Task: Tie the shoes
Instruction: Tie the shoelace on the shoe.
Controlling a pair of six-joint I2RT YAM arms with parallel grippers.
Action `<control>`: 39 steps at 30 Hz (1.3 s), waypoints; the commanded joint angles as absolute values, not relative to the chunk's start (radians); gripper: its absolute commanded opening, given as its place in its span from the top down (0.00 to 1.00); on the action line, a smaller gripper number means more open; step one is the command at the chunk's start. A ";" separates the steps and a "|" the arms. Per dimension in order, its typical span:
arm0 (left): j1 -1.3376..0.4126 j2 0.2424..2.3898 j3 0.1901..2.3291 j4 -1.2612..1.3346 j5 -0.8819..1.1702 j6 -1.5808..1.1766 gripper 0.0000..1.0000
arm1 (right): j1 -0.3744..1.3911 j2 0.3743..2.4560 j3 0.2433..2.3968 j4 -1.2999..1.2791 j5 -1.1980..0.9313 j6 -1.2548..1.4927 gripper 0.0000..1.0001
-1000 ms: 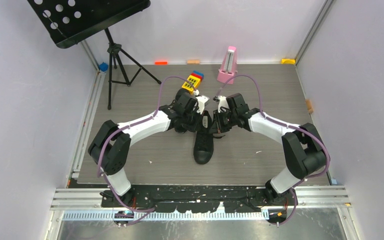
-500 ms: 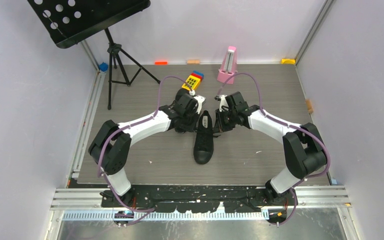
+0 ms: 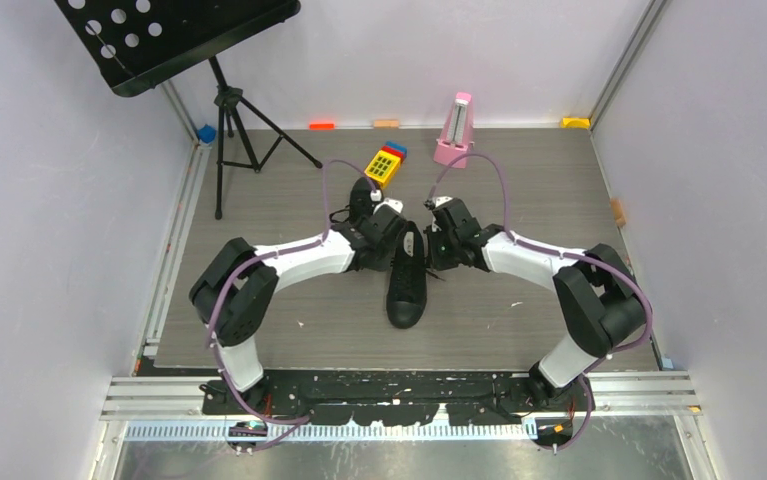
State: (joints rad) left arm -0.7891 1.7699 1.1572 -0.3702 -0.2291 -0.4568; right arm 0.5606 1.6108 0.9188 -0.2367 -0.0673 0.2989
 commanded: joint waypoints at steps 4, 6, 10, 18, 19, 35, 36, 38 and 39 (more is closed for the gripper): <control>-0.853 1.846 1.184 -0.424 -0.508 -0.591 1.00 | 0.580 1.614 0.843 -0.150 0.185 0.407 1.00; -0.857 1.856 1.191 -0.438 -0.530 -0.606 1.00 | 0.581 1.608 0.826 -0.150 0.223 0.424 1.00; -0.858 1.886 1.229 -0.533 -0.612 -0.644 1.00 | 0.583 1.605 0.811 -0.175 0.275 0.439 1.00; -0.890 1.946 1.295 -0.658 -0.769 -0.674 1.00 | 0.603 1.606 0.801 -0.182 0.394 0.448 1.00; -0.891 1.948 1.293 -0.655 -0.770 -0.672 1.00 | 0.604 1.606 0.801 -0.187 0.406 0.448 1.00; -0.890 1.948 1.272 -0.597 -0.725 -0.634 1.00 | 0.614 1.602 0.798 -0.171 0.466 0.470 1.00; -0.889 1.940 1.276 -0.593 -0.709 -0.627 1.00 | 0.613 1.589 0.795 -0.150 0.428 0.455 1.00; -0.887 1.911 1.297 -0.597 -0.673 -0.600 1.00 | 0.608 1.550 0.807 -0.117 0.308 0.424 0.81; -0.887 1.891 1.318 -0.610 -0.659 -0.582 1.00 | 0.605 1.523 0.821 -0.121 0.251 0.421 0.59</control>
